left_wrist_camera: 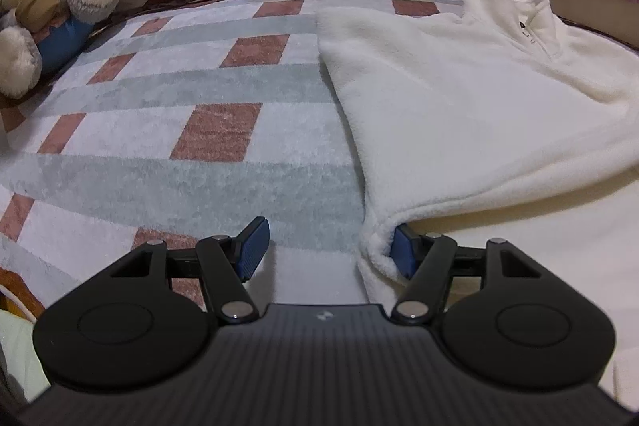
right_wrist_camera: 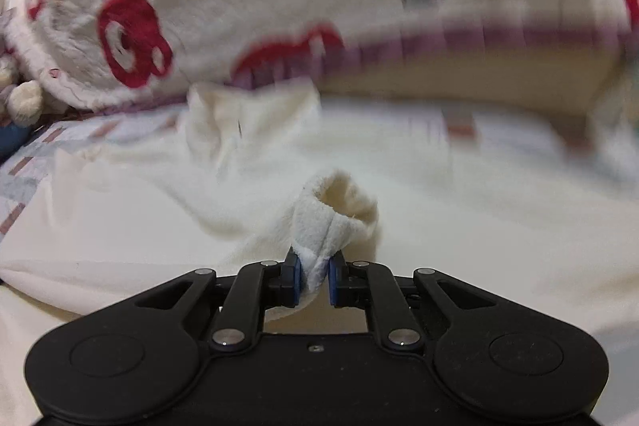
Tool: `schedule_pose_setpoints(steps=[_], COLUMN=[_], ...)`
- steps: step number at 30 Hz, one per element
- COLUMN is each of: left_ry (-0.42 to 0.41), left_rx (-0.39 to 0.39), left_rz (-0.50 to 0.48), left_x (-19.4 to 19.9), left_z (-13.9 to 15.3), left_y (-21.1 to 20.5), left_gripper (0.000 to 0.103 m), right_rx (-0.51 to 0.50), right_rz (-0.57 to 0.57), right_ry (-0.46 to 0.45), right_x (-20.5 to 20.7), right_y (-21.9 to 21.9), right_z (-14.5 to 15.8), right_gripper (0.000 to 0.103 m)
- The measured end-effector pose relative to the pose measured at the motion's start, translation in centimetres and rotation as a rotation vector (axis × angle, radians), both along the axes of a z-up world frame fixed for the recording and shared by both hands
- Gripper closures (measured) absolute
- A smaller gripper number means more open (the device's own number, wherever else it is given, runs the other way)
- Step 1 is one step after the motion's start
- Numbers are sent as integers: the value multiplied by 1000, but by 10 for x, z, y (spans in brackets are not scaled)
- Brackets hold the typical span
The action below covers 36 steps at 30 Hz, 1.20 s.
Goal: Fold clothes
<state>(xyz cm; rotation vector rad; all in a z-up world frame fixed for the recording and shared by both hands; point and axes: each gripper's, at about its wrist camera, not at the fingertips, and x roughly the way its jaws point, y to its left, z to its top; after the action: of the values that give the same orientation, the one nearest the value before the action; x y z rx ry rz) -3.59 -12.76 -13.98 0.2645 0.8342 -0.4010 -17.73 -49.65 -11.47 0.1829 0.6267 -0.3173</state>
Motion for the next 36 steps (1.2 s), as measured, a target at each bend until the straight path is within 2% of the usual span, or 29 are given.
schedule_pose_setpoints(steps=[3, 6, 9, 11, 15, 17, 18, 20, 22, 23, 25, 29, 31, 33, 36], left_ry=[-4, 28, 61, 80, 159, 198, 212, 237, 245, 240, 223, 189, 133, 98, 156], left_rx=[20, 7, -6, -6, -70, -107, -124, -159, -223, -246, -285, -362, -325, -331, -356], left_rz=[-17, -18, -22, -32, -33, -39, -47, -66, -88, -78, -42, 31, 55, 71, 199], left_x=[-2, 0, 2, 3, 12, 13, 12, 10, 9, 11, 17, 28, 41, 59, 103], left_z=[0, -2, -4, -7, -7, -4, -2, 4, 13, 14, 15, 16, 17, 20, 13], left_y=[-2, -1, 0, -1, 8, 15, 18, 25, 33, 35, 39, 45, 37, 32, 27], left_gripper=[39, 38, 36, 33, 29, 29, 29, 29, 29, 28, 19, 17, 17, 17, 17], right_rx=[-89, -178, -89, -68, -81, 5, 85, 278, 350, 351, 329, 291, 313, 386, 468], right_rz=[19, 38, 12, -24, -30, -62, -101, -192, -262, -271, -262, -159, -142, -111, -74], right_ry=[-39, -78, 50, 36, 86, 97, 74, -16, -76, -81, -79, -49, -56, -47, 52], right_x=[-4, -8, -6, -11, -8, -11, -13, -29, -37, -37, -34, -11, 2, 20, 46], right_y=[7, 14, -2, -4, -7, -21, -31, -50, -60, -64, -72, -86, -96, -110, -125], right_z=[10, 20, -10, -12, -11, -11, -12, -12, -7, -4, 1, 10, 10, 3, -19], right_gripper=[90, 88, 84, 74, 66, 58, 58, 58, 57, 56, 54, 53, 51, 51, 51])
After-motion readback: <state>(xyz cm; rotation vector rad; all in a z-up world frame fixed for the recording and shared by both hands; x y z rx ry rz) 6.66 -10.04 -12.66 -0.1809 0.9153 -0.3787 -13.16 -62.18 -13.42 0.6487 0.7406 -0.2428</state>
